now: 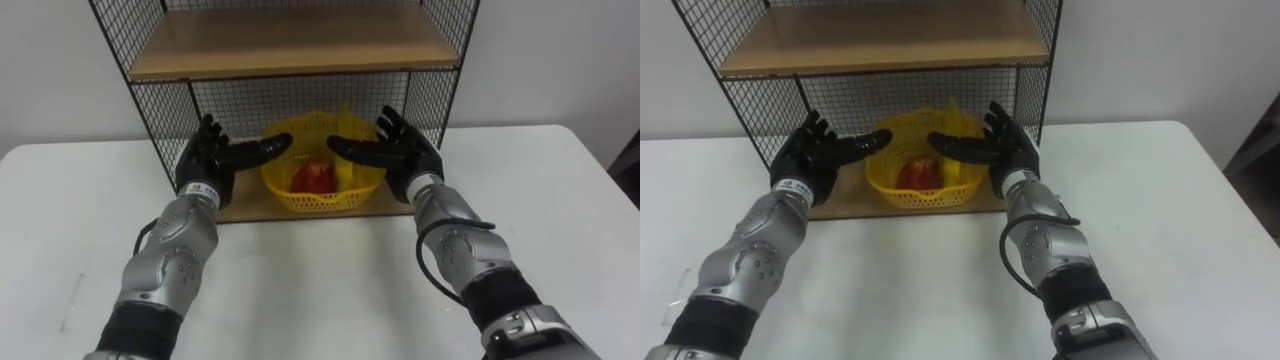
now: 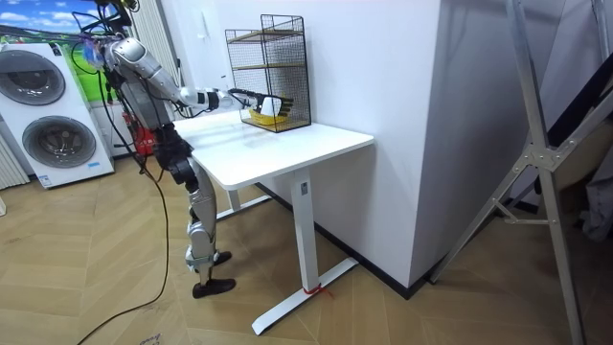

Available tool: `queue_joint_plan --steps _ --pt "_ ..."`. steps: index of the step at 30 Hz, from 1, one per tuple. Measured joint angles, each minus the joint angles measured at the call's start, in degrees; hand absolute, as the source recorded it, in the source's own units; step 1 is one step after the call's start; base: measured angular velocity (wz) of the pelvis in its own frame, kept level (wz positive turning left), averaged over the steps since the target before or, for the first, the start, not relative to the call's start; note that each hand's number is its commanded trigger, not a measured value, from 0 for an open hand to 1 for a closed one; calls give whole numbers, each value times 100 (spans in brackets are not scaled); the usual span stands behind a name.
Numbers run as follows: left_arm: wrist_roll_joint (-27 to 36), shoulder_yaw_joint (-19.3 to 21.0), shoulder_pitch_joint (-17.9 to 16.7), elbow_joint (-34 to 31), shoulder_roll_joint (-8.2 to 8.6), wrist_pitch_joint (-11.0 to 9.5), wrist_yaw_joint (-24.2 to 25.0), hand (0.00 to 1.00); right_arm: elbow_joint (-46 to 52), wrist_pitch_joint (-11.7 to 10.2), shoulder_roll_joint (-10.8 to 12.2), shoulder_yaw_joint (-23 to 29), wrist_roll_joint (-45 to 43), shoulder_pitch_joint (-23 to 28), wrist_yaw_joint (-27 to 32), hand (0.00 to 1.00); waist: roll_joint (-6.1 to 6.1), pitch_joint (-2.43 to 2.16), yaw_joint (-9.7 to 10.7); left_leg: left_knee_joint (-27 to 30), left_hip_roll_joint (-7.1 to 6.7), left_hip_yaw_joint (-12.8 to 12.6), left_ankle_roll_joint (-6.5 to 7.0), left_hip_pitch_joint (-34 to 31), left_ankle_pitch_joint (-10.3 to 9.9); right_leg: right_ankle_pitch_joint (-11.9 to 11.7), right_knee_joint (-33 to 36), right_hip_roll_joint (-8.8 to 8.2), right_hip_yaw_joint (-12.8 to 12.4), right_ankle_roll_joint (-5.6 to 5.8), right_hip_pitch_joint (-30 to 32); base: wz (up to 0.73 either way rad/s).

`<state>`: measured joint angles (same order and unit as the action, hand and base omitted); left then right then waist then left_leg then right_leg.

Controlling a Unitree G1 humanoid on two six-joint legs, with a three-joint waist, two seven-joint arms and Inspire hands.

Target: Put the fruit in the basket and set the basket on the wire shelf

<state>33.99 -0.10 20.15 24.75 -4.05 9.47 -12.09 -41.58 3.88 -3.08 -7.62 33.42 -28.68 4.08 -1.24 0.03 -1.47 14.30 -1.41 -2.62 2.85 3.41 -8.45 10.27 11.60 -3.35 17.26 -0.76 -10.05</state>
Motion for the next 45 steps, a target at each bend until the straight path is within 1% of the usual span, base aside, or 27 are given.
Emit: queue_joint_plan --steps 2,6,12,14,17,19,21,22,24,28,31,34,38,39,40,42,43,45 --pt "-51 9 -33 0 -2 -1 0 0 0 0 -21 0 -4 30 -51 0 -11 -10 -8 -12 -3 -3 1 41 7 0 1 -5 -2 1 -38 0" --pt "-116 11 -180 -6 -1 -1 12 0 102 0 -63 2 -3 125 -126 0 -52 -57 -3 -77 -22 -14 11 126 30 11 -34 -27 -4 18 -88 0" --pt "-105 -4 -215 -182 -2 -2 14 0 825 0 -140 0 -3 480 -182 0 -45 -55 -2 -86 -26 -2 12 126 38 9 -36 -29 1 20 -83 0" --pt "-106 -8 -215 -248 -3 -33 14 0 947 -1 -142 0 -6 583 -202 0 -43 -54 4 -89 -27 2 11 133 39 9 -35 -31 -2 21 -87 0" --pt "-228 -15 -264 -415 -2 -77 35 0 1152 -1 -169 1 -59 765 -247 0 5 -43 -4 -92 -30 19 11 134 39 28 -4 -29 -39 33 -69 0" --pt "-518 -27 -443 -753 14 -116 36 0 1486 -1 -169 -2 -313 1004 -281 0 28 -42 -16 -120 -29 -11 11 113 39 32 -5 -25 -86 38 3 -6" --pt "-685 -70 -636 -1044 12 -157 40 0 1827 -5 -178 -3 -452 1245 -307 0 63 -22 -12 -160 -30 -23 12 111 47 30 -6 -28 -88 37 4 -3" --pt "-720 -108 -722 -1142 16 -178 40 0 1957 -4 -190 -5 -507 1357 -331 0 81 -10 -11 -160 -30 -23 12 105 48 29 -6 -28 -87 37 13 0" --pt "-720 -149 -845 -1282 17 -189 40 0 2186 -4 -199 -4 -648 1530 -344 0 97 -2 -12 -160 -30 -23 12 98 48 29 -17 -26 -95 37 26 0" --pt "-818 -177 -1054 -1582 14 -219 46 0 2613 -7 -282 -1 -715 1798 -331 0 111 -10 -22 -160 -26 -43 13 57 48 25 -12 -16 -140 37 99 -2" --pt "-833 -234 -1239 -1769 8 -327 127 0 2864 -20 -382 0 -933 1948 -332 0 109 -11 5 -158 -25 -45 13 47 71 8 -12 -14 -141 34 101 0" --pt "-874 -323 -1368 -1915 19 -357 239 0 3208 -59 -392 0 -934 2186 -351 0 110 -13 0 -158 -22 -51 12 41 70 16 -12 -12 -156 38 120 0" --pt "-857 -335 -1440 -2015 16 -385 398 0 3306 -76 -395 3 -957 2219 -373 0 105 -18 5 -167 -21 -64 12 46 70 20 -17 -13 -164 37 116 0" --pt "-787 -363 -1573 -2144 13 -493 439 0 3353 -89 -397 2 -956 2234 -392 0 105 -17 19 -174 -21 -63 12 47 72 18 -19 -12 -170 37 115 0" --pt "-748 -413 -1680 -2195 7 -599 506 0 3398 -164 -402 1 -939 2304 -399 0 105 -17 7 -181 -21 -62 12 56 73 18 -20 -10 -176 37 118 0" --pt "-729 -506 -1829 -2216 -9 -664 582 0 3444 -259 -404 -12 -917 2467 -434 0 105 -20 -2 -182 -21 -61 11 80 72 19 -33 -8 -178 39 93 0" --pt "-724 -527 -1878 -2218 -9 -670 612 0 3467 -261 -404 -13 -916 2525 -444 0 103 -23 -8 -182 -21 -61 11 80 72 20 -35 -8 -179 40 93 0" --pt "-729 -589 -2153 -2346 -14 -697 671 0 3590 -261 -389 -30 -978 2735 -483 0 102 -25 -15 -183 -21 -61 11 69 71 27 -42 -8 -176 52 97 0"
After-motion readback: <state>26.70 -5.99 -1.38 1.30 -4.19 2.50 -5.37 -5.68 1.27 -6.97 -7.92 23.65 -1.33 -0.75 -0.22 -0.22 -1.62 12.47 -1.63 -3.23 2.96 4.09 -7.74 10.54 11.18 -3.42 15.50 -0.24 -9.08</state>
